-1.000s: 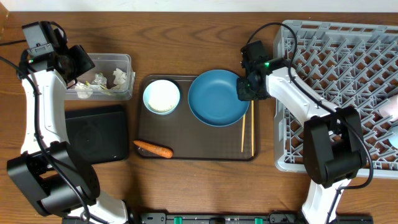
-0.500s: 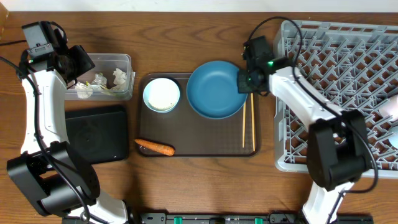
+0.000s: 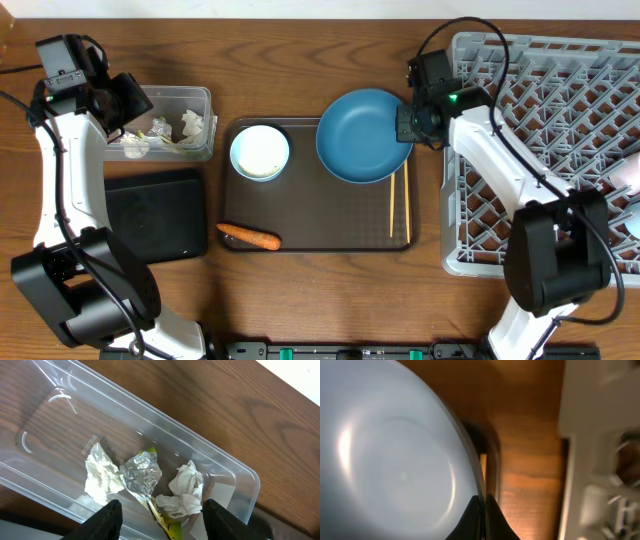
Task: Sort waste into correct bins and load items into the dishwasher rack
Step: 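Lift the teal plate with the right gripper and carry it to the rack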
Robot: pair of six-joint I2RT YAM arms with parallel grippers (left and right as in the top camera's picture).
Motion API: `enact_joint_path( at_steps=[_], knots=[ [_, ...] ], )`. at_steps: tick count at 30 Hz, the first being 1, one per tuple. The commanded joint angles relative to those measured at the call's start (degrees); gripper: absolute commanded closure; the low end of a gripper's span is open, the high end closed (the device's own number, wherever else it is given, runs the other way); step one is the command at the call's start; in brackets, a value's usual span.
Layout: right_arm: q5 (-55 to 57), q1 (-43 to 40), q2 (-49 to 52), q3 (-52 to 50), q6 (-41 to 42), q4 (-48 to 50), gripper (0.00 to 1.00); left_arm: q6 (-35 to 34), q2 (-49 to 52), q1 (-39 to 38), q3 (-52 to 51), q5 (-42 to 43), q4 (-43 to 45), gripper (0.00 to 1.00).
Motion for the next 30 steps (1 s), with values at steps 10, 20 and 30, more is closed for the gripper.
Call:
enact_joint_path(
  at_steps=[10, 20, 30],
  knots=[
    [13.7, -2.3, -19.4, 0.7, -7.3, 2.0, 0.99, -0.1, 0.1, 0.0, -0.6, 0.0, -0.2, 0.46],
    [47.3, -11.9, -27.9, 0.7, -22.0, 5.9, 0.99, -0.1, 0.1, 0.0, -0.6, 0.0, -0.2, 0.46],
    [61.0, -23.5, -26.5, 0.7, -34.0, 15.8, 0.99, -0.1, 0.1, 0.0, -0.6, 0.0, -0.3, 0.45]
  ],
)
